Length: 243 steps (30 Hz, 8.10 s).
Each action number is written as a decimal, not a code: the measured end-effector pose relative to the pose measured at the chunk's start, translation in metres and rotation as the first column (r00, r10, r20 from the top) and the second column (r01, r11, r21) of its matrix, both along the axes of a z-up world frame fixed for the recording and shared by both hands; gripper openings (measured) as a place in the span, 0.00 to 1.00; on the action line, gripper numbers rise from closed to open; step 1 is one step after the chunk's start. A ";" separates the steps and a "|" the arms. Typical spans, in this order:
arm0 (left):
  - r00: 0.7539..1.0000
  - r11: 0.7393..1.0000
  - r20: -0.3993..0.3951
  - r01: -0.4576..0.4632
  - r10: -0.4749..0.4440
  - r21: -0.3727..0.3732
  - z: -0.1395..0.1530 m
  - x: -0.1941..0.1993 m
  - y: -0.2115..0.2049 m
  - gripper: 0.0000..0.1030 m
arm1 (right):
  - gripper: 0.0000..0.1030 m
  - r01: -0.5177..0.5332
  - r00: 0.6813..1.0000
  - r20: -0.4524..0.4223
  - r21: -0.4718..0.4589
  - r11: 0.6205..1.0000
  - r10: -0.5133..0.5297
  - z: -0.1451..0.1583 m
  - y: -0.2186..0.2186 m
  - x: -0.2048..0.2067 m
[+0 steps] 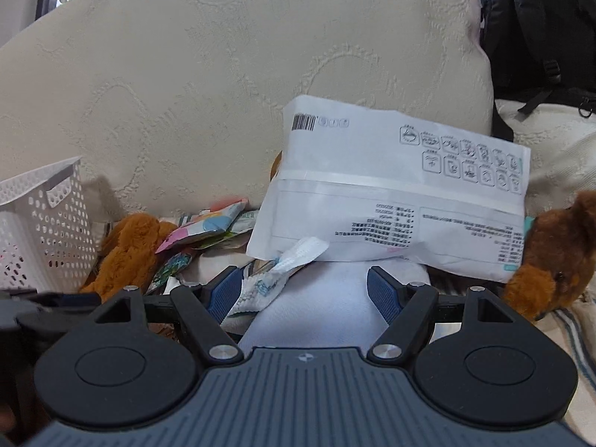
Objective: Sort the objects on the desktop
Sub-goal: 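Move both tools over to the pile with the white pleated wrap, then close the right gripper on the white mesh strip, then carry the white mesh strip over the white basket and open the right gripper, then move both tools back to the pile beside the brown plush toy, then lower the right gripper onto the brown plush toy and close it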
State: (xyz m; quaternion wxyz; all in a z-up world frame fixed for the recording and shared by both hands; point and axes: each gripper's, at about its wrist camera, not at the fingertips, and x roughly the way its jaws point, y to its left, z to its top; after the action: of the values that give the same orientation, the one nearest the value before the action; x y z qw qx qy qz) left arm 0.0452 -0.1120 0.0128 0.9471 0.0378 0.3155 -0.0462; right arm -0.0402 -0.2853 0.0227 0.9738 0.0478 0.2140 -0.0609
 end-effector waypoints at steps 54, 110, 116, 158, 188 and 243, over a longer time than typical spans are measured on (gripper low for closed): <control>0.996 0.994 0.058 0.067 -0.062 -0.086 0.002 0.011 -0.020 0.00 | 0.09 -0.034 0.995 0.095 0.073 0.997 0.027 0.005 -0.032 -0.003; 0.888 0.918 0.252 -0.396 0.384 -0.002 0.103 0.088 0.248 0.00 | 0.09 -0.548 0.828 0.159 0.024 0.836 0.538 0.082 0.248 0.128; 0.891 0.917 0.238 -0.400 0.386 0.011 0.090 0.075 0.255 0.01 | 0.13 -0.546 0.834 0.105 0.018 0.838 0.541 0.068 0.264 0.134; 0.953 0.988 0.270 -0.150 0.138 0.023 0.074 -0.006 0.090 0.64 | 0.74 -0.252 0.963 0.125 0.103 0.962 0.238 0.050 0.070 0.058; 0.984 0.992 0.156 -0.098 0.085 0.075 0.000 0.039 0.035 0.63 | 0.74 -0.383 0.922 -0.035 0.042 0.923 0.385 0.035 0.069 0.135; 0.994 0.991 0.083 -0.085 0.076 0.105 -0.025 0.093 0.021 0.71 | 0.89 -0.495 0.830 -0.348 -0.104 0.862 0.435 -0.008 0.131 0.232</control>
State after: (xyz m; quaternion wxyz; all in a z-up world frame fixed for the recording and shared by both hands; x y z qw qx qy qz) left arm 0.1386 -0.0910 -0.0122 0.9564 0.0780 0.2814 0.0107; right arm 0.1923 -0.1540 0.0152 0.9125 -0.1091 0.3637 0.1521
